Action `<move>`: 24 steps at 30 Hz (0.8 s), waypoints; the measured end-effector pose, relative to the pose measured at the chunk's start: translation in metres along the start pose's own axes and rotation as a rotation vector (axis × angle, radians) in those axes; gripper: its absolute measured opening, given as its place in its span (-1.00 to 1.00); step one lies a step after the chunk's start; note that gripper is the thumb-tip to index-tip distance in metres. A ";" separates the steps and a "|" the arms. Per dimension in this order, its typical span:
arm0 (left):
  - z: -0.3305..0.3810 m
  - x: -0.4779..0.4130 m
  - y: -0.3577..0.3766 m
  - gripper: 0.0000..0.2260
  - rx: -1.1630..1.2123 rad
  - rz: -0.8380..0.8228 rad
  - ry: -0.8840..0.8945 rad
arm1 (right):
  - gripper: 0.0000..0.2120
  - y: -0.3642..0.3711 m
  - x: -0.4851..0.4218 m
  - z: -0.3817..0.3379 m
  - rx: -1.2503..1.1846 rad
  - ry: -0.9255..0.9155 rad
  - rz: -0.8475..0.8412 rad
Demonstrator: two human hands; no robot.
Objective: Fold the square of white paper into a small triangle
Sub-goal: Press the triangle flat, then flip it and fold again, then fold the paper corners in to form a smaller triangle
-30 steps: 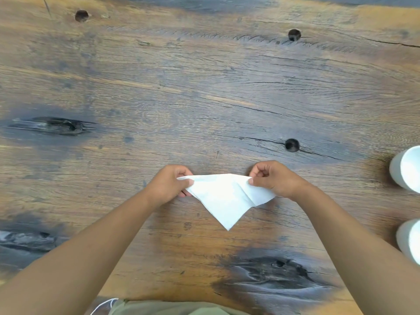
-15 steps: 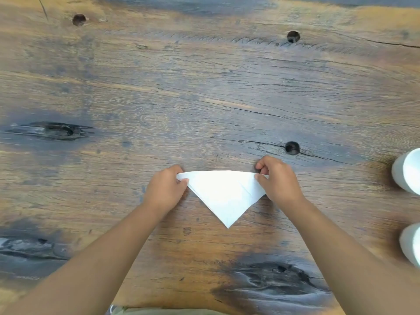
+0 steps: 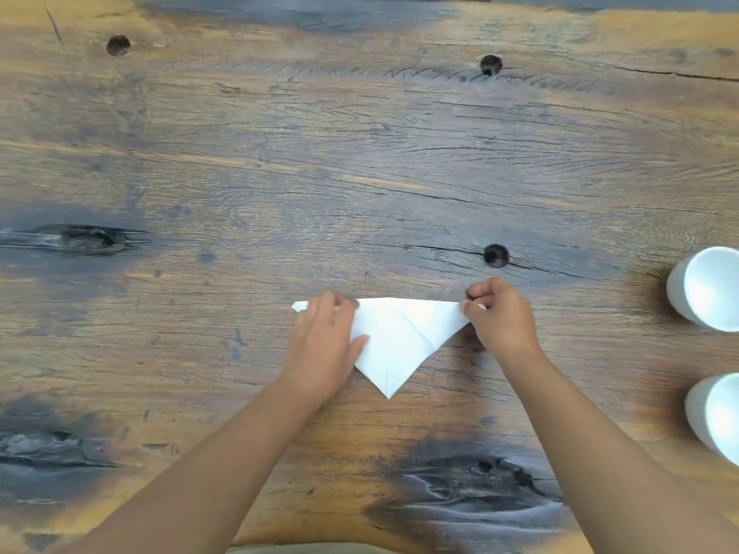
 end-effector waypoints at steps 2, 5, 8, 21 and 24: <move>0.008 0.005 0.013 -0.52 -0.093 -0.060 0.124 | -0.91 -0.001 0.003 0.004 0.006 0.013 -0.011; 0.004 0.014 0.030 -0.40 -0.209 -0.204 0.199 | -0.91 0.004 0.006 0.008 0.026 0.054 -0.020; 0.000 0.019 0.042 -0.38 -0.279 -0.252 0.220 | -0.89 0.007 0.007 0.008 -0.027 0.096 -0.027; 0.015 -0.008 0.047 -0.35 -0.281 -0.204 0.109 | -0.83 -0.007 0.006 -0.036 -0.500 0.003 -0.043; 0.027 -0.015 0.050 -0.36 -0.232 -0.181 0.042 | -0.80 -0.005 0.020 -0.059 -0.494 -0.140 -0.052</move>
Point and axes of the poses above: each hand's wrist, its own x-axis away from the middle knuckle, its own y-axis out of the palm, z = x × y, the point moved 1 cm from there along -x, towards the middle knuckle, and after that the axes turned 2 degrees about y, right-handed, at the moved point
